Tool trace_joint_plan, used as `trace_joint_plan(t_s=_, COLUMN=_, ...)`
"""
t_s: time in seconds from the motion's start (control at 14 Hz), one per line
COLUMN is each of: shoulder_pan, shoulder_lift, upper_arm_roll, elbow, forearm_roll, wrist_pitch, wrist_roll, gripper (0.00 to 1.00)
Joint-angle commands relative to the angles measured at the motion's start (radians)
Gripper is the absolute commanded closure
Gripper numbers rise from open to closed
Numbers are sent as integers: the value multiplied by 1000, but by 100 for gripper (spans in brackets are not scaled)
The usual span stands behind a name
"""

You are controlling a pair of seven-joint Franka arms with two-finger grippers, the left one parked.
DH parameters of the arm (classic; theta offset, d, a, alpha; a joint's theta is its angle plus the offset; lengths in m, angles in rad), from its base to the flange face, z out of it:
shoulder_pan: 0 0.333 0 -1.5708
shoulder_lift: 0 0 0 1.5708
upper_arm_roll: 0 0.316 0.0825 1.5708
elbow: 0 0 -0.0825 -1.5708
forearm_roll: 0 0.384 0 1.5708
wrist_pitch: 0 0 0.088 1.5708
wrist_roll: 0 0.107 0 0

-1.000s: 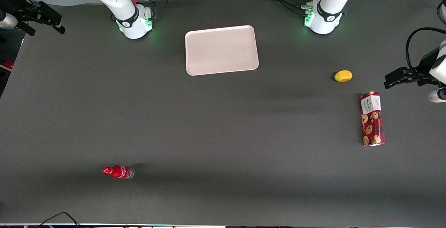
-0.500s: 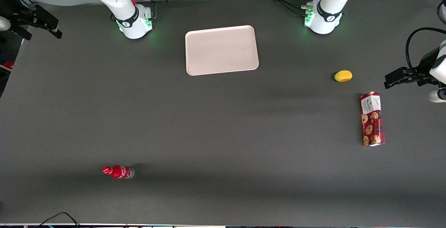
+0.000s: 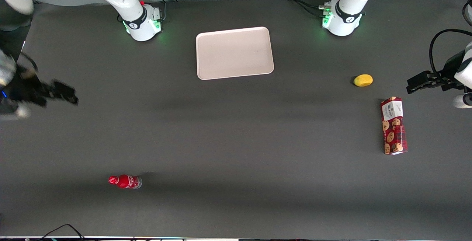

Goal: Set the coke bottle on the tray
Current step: 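Move the right gripper down toward the red Coca-Cola bottle lying on its side, then close the right gripper around the bottle's cap end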

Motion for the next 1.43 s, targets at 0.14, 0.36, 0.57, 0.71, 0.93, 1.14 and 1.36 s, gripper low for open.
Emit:
trace_joint_plan(t_s=0.14, shoulder_pan=14, shoulder_lift=255, upper_arm_roll=-3, elbow=98, forearm_roll=-60, wrist_pitch=267, wrist_roll=-23, gripper=0)
trace_joint_plan(t_s=0.36, shoulder_pan=24, shoulder_lift=366, upper_arm_roll=-4, elbow=97, forearm_roll=-81, wrist_pitch=442, wrist_roll=-23, gripper=0)
trace_joint_plan(t_s=0.57, shoulder_pan=25, shoulder_lift=429, upper_arm_roll=-3, elbow=98, forearm_roll=-81, wrist_pitch=554, wrist_roll=-22, gripper=0)
trace_joint_plan(t_s=0.71, shoulder_pan=25, shoulder_lift=440, upper_arm_roll=-3, elbow=98, forearm_roll=-80, wrist_pitch=560, wrist_roll=-22, gripper=0)
trace_joint_plan(t_s=0.93, shoulder_pan=24, shoulder_lift=441, upper_arm_roll=-4, elbow=92, forearm_roll=-78, wrist_pitch=606, wrist_roll=-23, gripper=20)
trace_joint_plan(t_s=1.14, shoulder_pan=24, shoulder_lift=441, upper_arm_roll=-3, elbow=91, forearm_roll=-78, wrist_pitch=613, wrist_roll=-23, gripper=55)
trace_joint_plan(t_s=1.36, shoulder_pan=25, shoulder_lift=449, upper_arm_roll=-3, elbow=91, forearm_roll=-69, wrist_pitch=613, wrist_roll=-19, gripper=55)
